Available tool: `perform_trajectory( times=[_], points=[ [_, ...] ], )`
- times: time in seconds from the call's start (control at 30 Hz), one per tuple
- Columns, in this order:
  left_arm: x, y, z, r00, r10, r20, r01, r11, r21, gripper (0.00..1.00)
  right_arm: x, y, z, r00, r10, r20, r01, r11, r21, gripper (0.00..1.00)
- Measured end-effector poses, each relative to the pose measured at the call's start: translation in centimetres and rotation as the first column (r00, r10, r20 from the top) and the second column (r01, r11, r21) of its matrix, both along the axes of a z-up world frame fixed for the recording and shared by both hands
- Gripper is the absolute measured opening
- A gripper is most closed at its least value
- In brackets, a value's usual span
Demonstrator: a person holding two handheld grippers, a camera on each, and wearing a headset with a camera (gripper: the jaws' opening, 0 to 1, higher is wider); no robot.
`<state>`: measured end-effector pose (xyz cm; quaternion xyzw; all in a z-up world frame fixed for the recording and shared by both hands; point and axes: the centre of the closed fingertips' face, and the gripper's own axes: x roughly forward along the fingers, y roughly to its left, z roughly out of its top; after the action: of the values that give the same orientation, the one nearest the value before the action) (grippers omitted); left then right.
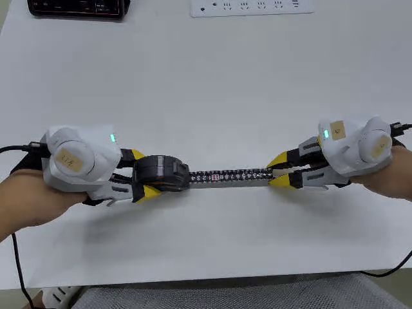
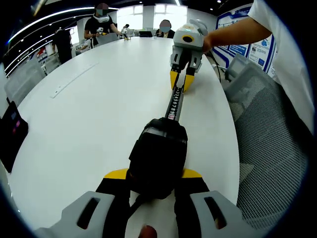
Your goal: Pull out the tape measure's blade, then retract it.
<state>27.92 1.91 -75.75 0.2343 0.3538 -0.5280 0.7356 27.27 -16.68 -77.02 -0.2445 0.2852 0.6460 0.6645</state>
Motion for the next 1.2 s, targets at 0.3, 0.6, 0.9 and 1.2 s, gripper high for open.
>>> perform_trajectory(
  times=[0.3,0.6,0.9,1.2],
  points=[
    [0.0,0.0,0.0,1.000,0.003,0.001,-0.003,1.000,-0.003,0.29,0.2,-0.8,0.1,1.000,0.004,0.008,-0.003,1.000,-0.021,0.09],
    [0.1,0.1,0.0,1.000,0.004,0.004,-0.004,1.000,-0.003,0.29,0.0,-1.5,0.1,1.000,-0.003,0.007,0.003,0.999,-0.034,0.09],
    [0.1,0.0,0.0,1.000,0.001,0.004,-0.001,1.000,-0.003,0.29,-0.3,-2.6,-0.1,1.000,-0.024,0.008,0.025,0.999,-0.045,0.09],
    [0.1,0.0,-0.1,1.000,-0.001,0.005,0.001,1.000,-0.001,0.29,-0.3,-3.6,0.0,0.999,-0.033,0.012,0.034,0.998,-0.060,0.09]
  ],
)
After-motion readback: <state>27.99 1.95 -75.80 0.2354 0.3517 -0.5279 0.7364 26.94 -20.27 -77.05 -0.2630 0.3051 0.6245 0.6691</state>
